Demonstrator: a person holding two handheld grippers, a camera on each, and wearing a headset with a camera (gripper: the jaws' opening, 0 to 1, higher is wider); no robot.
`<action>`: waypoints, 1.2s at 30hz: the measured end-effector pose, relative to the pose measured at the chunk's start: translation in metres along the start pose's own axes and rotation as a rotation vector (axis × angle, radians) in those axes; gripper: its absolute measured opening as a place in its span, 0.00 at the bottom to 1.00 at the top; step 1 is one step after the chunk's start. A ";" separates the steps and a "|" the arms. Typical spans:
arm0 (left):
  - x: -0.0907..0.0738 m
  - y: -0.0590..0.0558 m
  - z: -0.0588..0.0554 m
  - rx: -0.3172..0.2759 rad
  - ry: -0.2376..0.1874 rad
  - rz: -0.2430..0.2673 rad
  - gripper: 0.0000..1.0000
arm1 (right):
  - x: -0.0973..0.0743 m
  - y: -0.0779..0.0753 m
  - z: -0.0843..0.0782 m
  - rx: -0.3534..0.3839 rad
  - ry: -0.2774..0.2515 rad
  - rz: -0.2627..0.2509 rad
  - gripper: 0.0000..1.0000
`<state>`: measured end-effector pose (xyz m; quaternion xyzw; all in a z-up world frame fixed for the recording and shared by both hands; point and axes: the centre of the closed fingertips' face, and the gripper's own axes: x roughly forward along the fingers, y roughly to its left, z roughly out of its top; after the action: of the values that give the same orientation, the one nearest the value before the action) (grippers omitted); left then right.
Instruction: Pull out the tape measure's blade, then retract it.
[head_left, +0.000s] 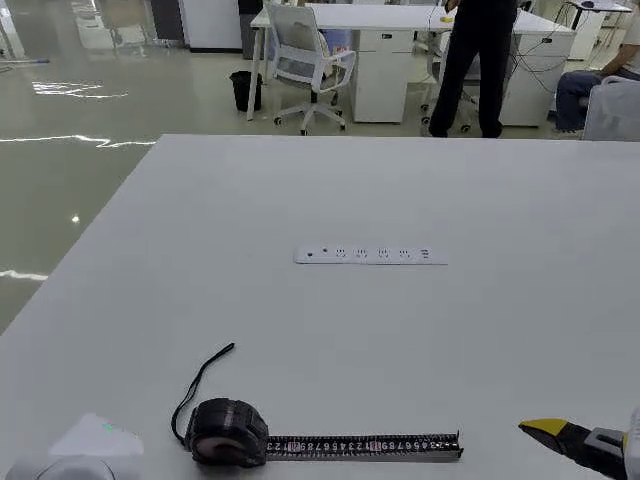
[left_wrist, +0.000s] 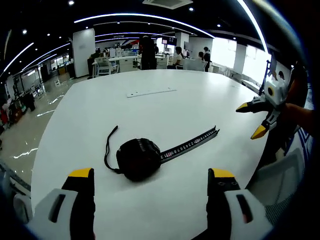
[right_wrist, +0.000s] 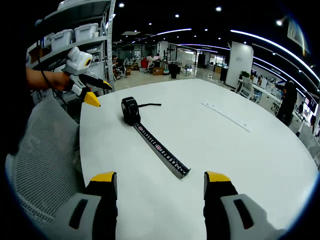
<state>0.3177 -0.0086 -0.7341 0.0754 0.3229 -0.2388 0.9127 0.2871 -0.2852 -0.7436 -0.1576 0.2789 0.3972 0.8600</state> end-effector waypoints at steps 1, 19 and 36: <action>0.001 0.001 0.000 0.001 0.004 0.007 0.90 | 0.001 0.000 -0.001 -0.005 0.008 0.006 0.70; 0.023 0.006 0.003 -0.055 0.050 0.111 0.89 | 0.020 -0.024 -0.009 -0.107 0.018 0.095 0.55; 0.037 0.016 0.006 -0.136 0.012 0.218 0.83 | 0.043 -0.039 -0.019 -0.191 0.048 0.191 0.45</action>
<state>0.3542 -0.0104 -0.7526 0.0495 0.3335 -0.1151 0.9344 0.3331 -0.2933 -0.7826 -0.2212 0.2740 0.4982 0.7924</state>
